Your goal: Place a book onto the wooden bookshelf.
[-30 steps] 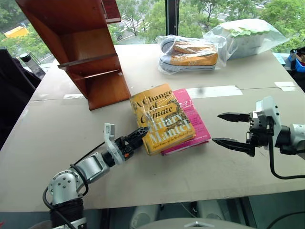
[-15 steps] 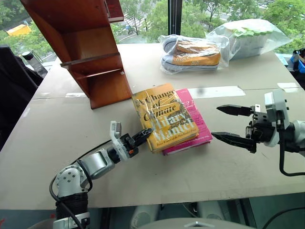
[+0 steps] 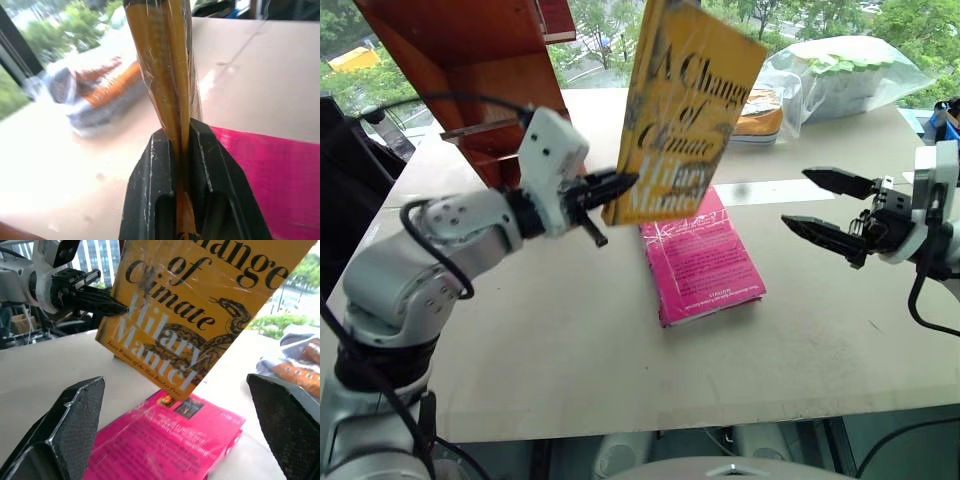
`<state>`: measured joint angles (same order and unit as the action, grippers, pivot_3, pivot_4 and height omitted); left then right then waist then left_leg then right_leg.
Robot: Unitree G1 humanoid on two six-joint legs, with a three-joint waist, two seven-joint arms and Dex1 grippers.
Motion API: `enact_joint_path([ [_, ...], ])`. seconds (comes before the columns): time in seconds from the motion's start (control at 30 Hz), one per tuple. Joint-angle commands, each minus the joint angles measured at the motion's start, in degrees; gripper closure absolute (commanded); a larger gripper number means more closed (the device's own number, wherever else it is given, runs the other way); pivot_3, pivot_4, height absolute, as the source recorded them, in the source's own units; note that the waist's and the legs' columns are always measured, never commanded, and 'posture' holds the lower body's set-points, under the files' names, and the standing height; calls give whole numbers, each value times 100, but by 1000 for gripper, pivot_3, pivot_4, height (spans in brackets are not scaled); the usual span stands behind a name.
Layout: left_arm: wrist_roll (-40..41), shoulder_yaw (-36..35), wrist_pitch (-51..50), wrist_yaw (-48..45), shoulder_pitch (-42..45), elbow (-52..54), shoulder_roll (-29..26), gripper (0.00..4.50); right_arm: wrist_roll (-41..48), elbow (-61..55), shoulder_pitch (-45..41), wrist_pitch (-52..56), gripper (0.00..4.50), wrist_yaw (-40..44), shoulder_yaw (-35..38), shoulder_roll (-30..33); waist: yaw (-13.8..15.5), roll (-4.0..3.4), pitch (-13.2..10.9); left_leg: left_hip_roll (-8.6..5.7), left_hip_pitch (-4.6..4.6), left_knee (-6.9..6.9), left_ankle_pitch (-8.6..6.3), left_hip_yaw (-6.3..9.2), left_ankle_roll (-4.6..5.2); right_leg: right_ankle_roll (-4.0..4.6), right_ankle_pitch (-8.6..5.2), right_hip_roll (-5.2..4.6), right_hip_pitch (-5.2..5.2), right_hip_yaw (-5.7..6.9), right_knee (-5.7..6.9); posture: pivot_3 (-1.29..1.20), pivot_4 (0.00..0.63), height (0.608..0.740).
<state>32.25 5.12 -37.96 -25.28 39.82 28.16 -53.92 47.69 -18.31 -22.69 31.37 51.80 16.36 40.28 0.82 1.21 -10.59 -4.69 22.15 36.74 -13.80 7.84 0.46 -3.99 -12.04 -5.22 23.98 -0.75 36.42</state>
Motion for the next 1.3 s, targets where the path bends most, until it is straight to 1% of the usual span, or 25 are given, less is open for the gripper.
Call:
enact_joint_path([
  [0.03, -2373, 593, 1371, -85, 550, -172, -689, 4481, 16, 182, -444, -258, 0, 5, 22, -116, -17, -2, 1, 1, 2, -4, 1, -6, -1, -2, 7, 5, 5, -8, -11, 0, 150, 740],
  [0.1, -3203, 630, 1734, -135, 666, -413, -1217, 4481, 219, 376, -777, -118, 0, 71, -66, -222, -131, 2, -4, 9, -13, -33, 12, -22, -20, -2, 8, 5, 6, -33, -29, 0, 150, 740],
  [0.17, -3923, 576, 1840, -158, 680, -599, -1575, 4481, 398, 536, -1056, 59, 0, 164, -150, -311, -198, -3, -7, 22, 9, -40, 12, -28, -21, 0, 11, 18, 31, -35, -43, 0, 150, 740],
  [0.23, -4412, 478, 1780, -127, 605, -675, -1695, 4481, 460, 667, -1248, 139, 0, 206, -219, -389, -201, -2, -7, 27, 46, -43, 13, -30, -22, 1, 12, 23, 75, -36, -39, 0, 150, 740],
  [0.3, -4911, 353, 1791, -109, 336, -740, -1883, 4481, 537, 870, -1481, 222, 0, 238, -295, -546, -191, -2, -7, 26, 73, -42, 13, -27, -22, 1, 12, 23, 94, -27, -32, 0, 150, 740],
  [0.4, -5373, 35, 1729, -167, -26, -774, -2079, 4481, 506, 1104, -1717, 273, 0, 437, -462, -669, -187, -2, -7, 21, 79, -43, 10, -30, -18, 1, 12, 20, 102, -31, -31, 0, 150, 740],
  [0.5, -5594, -358, 1508, -388, -426, -724, -2213, 4481, 525, 1278, -1881, 296, 0, 563, -518, -759, -179, 1, -9, 19, 90, -34, 10, -31, -17, 1, 12, 20, 115, -30, -16, 0, 150, 740],
  [0.67, -5840, -1173, 1118, -859, -1491, -591, -2335, 4481, 409, 1550, -2098, 219, 0, 624, -599, -974, -205, 1, -9, 19, 80, -27, 7, -36, -13, 2, 12, 20, 123, -37, 29, 0, 150, 740],
  [0.8, -5984, -1583, 1148, -994, -1869, -583, -2331, 4481, -187, 1857, -2181, -193, 0, 372, -727, -1143, -228, 1, -10, 27, 71, -23, -1, -31, 2, 17, 22, 29, 124, -33, 45, 0, 150, 740],
  [1.07, -6081, -1574, 1310, -1144, -1899, -719, -2260, 4481, -814, 1973, -2176, -548, 0, 98, -809, -1245, -315, 0, -10, 32, 71, 3, 2, -33, -1, 22, 26, 31, 124, -32, 65, 0, 150, 740],
  [1.3, -6060, -1142, 1347, -1378, -1533, -923, -2115, 4481, -1202, 1897, -2125, -661, 0, -130, -897, -1262, -320, 1, -9, 32, 71, 6, 5, -38, -6, 23, 27, 31, 127, -35, 70, 0, 150, 740],
])
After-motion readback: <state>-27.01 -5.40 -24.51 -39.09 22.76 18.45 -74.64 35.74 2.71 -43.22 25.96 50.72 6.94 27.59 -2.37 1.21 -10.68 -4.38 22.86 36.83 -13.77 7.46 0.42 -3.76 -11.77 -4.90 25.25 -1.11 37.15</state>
